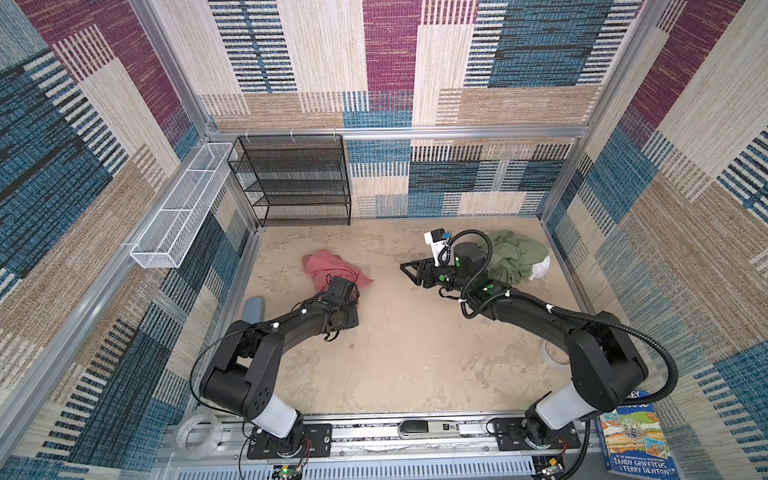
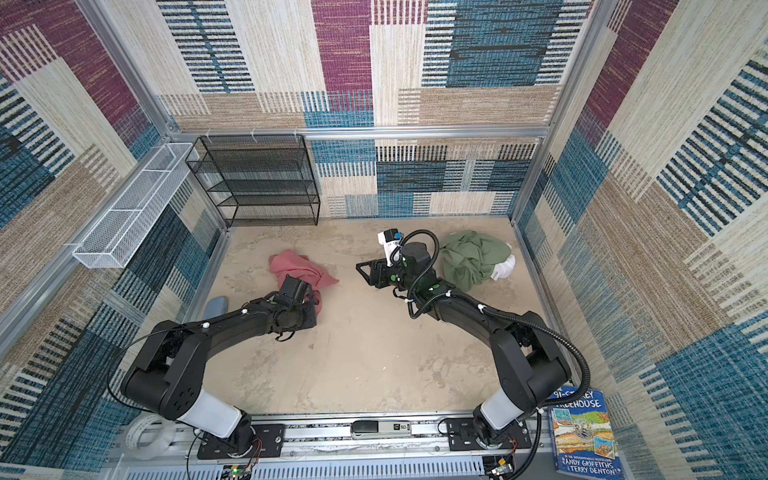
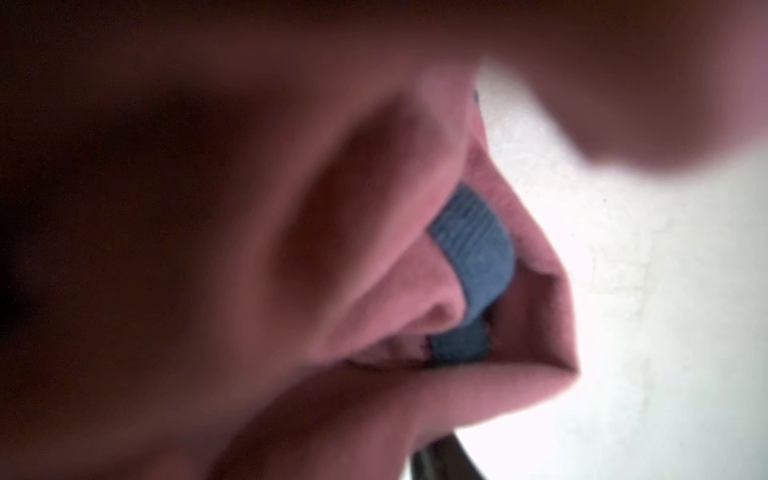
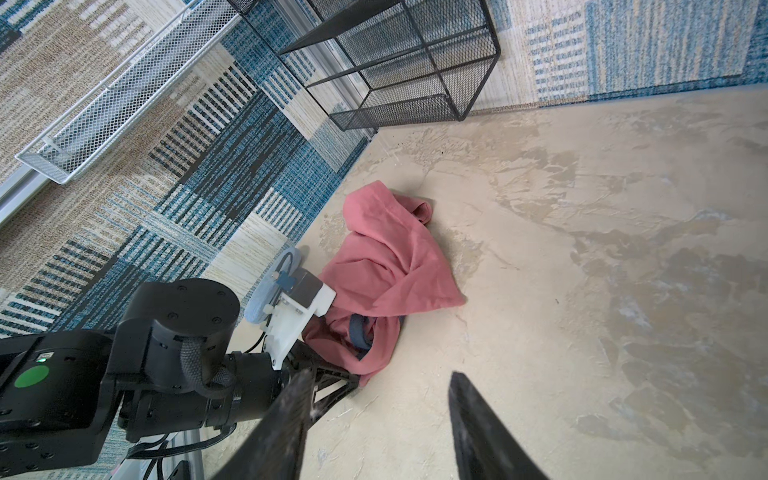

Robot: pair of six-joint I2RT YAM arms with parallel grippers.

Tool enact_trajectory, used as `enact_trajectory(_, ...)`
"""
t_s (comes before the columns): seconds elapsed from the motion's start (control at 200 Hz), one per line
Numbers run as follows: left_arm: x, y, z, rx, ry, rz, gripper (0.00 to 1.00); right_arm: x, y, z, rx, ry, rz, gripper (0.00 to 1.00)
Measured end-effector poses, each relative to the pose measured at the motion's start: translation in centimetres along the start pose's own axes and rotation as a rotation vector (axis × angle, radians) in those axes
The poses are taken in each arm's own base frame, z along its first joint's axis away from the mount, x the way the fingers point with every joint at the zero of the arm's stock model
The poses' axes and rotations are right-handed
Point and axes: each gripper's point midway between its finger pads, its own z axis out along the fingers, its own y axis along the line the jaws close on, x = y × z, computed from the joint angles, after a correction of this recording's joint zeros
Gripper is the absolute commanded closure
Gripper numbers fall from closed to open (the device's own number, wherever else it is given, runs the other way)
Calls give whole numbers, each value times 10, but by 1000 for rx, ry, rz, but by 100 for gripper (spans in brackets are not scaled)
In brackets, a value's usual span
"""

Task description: Pick out a specific cloth from the pile

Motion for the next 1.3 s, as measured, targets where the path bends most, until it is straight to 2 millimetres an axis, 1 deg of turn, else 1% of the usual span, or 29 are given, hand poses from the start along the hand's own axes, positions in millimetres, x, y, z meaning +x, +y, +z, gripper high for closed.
enact_trajectory(0.065,0,2,1,-11,-3,1,88,2,0,1,-3,7,2,44)
enact_trajectory(0.14,-3,3,2,-22,-16,2,100,2,-1,2,-5,10,3,44)
enact_trajectory(0.29,-6,5,2,-33,-33,2,100,0,1,4,-11,8,2,44)
enact_trajectory(0.406,-6,6,-2,-31,-46,1,100,0,0,5,-12,11,3,44)
enact_trajectory(0.696,-9,7,-32,-1,-113,0,100,5,-4,10,-10,26,16,44)
enact_trajectory(0.801,-11,5,-42,1,-132,6,100,3,-3,11,-15,24,19,44)
enact_trajectory(0.971,-7,-2,-57,17,-136,32,100,3,-3,12,-17,22,21,44)
enact_trajectory(1.167,-13,-10,-80,28,-171,54,100,2,0,11,-28,19,22,44)
enact_trajectory(1.297,-17,-12,-92,20,-187,62,100,2,0,11,-29,18,23,44)
